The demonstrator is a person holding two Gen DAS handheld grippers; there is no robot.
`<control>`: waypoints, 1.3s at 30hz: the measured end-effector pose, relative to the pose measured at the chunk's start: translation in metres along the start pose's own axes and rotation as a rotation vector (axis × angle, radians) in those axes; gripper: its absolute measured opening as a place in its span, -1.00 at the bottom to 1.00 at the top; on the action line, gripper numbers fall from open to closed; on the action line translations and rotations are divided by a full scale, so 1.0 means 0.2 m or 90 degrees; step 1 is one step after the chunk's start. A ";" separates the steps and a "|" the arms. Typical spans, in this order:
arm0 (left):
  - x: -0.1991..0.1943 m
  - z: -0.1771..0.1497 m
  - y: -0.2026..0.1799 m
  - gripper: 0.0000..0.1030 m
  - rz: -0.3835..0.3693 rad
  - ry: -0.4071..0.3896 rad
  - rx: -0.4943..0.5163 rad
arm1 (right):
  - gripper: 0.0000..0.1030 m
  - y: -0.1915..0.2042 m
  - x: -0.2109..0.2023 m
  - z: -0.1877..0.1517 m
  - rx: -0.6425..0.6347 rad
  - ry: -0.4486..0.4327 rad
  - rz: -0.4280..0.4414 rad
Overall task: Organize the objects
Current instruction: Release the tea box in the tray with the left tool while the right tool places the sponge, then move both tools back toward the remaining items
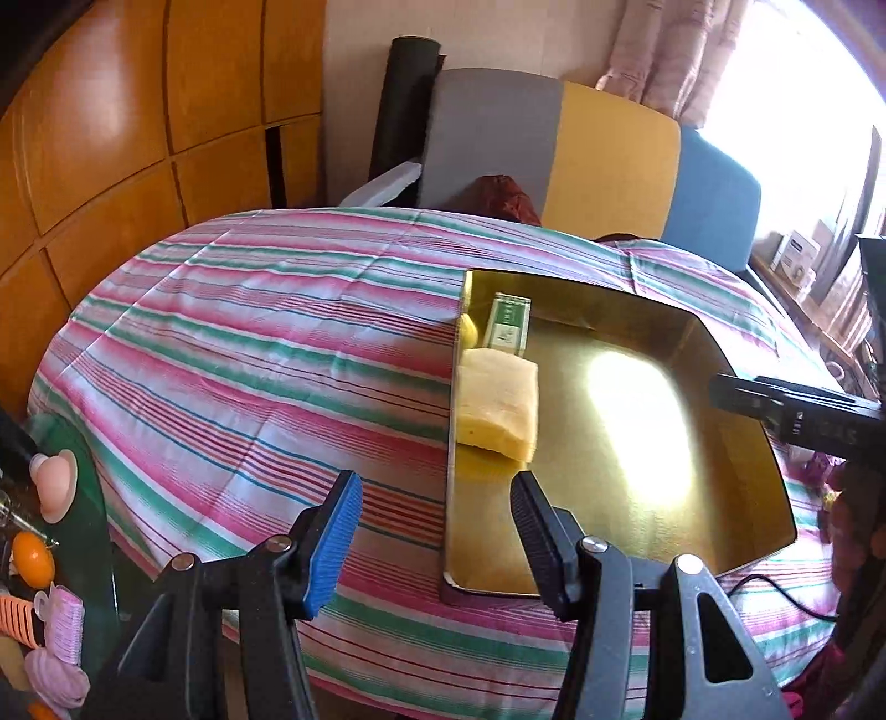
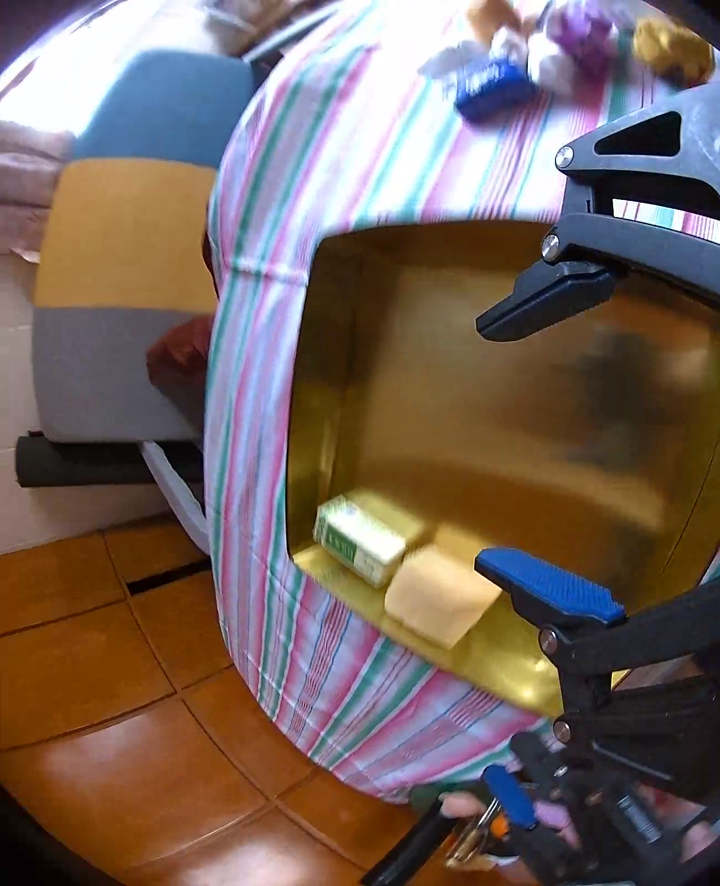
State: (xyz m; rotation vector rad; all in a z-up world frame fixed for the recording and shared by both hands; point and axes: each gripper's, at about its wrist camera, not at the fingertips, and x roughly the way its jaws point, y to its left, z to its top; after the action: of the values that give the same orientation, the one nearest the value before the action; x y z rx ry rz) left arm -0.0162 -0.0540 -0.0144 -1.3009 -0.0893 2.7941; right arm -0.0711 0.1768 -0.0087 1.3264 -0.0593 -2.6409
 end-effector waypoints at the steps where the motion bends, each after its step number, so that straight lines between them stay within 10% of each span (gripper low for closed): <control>1: 0.00 0.00 -0.02 0.09 -0.004 -0.001 0.004 | 0.57 -0.04 -0.03 -0.02 -0.002 -0.004 -0.007; 24: -0.05 0.03 -0.48 0.09 -0.072 -0.008 0.110 | 0.68 -1.23 -0.38 -0.29 0.140 -0.043 -0.285; 39: -0.01 0.05 -0.85 0.10 -0.138 0.006 0.183 | 0.72 -1.56 -0.42 -0.43 0.347 -0.055 -0.252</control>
State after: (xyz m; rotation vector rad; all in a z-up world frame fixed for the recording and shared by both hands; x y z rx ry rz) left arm -0.0180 0.1143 0.0074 -1.1599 0.1579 2.5067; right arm 0.0004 0.5019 -0.0308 1.4972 -0.6314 -3.1618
